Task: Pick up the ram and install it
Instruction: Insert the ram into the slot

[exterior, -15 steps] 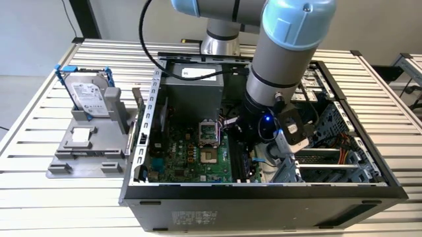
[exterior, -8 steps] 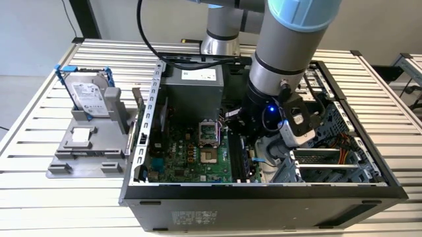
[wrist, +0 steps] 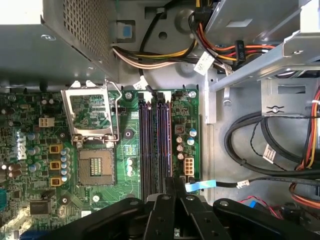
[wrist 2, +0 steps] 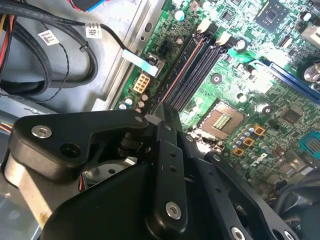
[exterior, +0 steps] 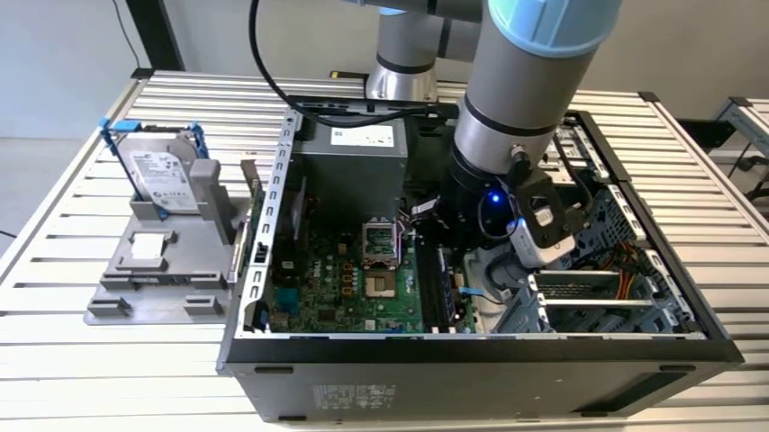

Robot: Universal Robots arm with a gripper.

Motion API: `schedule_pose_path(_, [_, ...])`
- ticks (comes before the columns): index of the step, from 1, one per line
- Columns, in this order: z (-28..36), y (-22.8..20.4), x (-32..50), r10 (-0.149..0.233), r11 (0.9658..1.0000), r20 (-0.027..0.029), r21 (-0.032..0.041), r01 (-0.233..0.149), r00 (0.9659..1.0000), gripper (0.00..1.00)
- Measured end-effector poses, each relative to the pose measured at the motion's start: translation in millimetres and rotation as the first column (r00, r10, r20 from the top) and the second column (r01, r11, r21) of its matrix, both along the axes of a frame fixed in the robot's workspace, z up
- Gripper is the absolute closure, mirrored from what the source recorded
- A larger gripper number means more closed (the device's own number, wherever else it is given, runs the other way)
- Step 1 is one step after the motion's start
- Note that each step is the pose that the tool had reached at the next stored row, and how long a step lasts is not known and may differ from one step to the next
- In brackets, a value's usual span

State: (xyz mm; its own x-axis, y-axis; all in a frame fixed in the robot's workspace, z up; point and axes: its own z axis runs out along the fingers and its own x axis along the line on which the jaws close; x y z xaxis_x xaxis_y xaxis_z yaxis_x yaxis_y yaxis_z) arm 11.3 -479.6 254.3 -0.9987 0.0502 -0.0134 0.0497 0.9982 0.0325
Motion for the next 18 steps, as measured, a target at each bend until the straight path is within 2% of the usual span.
schedule_pose_path(18, [0.0,0.0,0.0,0.009,1.0,0.0,0.0,-0.009,1.0,1.0])
